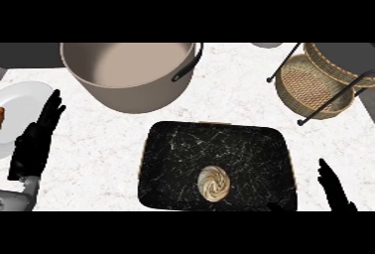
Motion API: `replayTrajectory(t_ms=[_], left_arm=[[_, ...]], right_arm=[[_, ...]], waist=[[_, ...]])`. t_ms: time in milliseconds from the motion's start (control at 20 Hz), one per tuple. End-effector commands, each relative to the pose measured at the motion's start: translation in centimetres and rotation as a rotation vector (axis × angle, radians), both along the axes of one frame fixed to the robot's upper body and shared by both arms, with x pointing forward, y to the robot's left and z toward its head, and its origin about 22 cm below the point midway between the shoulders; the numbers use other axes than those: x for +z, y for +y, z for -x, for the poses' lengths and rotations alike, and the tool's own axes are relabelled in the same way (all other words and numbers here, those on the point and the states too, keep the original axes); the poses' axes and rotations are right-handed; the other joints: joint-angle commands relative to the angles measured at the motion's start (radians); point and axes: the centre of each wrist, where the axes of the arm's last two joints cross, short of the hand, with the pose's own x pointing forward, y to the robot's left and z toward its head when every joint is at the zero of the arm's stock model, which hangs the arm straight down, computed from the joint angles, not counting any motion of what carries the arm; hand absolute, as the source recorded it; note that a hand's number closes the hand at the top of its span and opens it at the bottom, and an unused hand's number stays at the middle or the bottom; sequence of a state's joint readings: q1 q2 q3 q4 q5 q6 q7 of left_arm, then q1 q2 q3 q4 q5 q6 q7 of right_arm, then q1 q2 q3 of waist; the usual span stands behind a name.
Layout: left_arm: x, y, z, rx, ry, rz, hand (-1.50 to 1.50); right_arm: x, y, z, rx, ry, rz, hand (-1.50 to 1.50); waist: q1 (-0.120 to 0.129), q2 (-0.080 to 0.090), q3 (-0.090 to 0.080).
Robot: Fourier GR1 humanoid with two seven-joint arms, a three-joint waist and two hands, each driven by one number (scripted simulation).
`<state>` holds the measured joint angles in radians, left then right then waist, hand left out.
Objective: Pick the cupcake from the tray and place it in the tiered basket
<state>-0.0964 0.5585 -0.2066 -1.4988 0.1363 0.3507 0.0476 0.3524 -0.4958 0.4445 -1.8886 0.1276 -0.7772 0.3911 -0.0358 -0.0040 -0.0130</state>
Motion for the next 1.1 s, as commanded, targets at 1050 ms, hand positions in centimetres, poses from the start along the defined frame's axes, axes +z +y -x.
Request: replayTrajectory(t_ms=[1050], left_arm=[[-0.2,-1.9,-2.4,-0.048,-0.002,0.0,0.0]], right_arm=[[8.9,6.0,-4.9,0.123,0.601,0.136,-1.5]], waist=[[0.06,0.012,0.006]])
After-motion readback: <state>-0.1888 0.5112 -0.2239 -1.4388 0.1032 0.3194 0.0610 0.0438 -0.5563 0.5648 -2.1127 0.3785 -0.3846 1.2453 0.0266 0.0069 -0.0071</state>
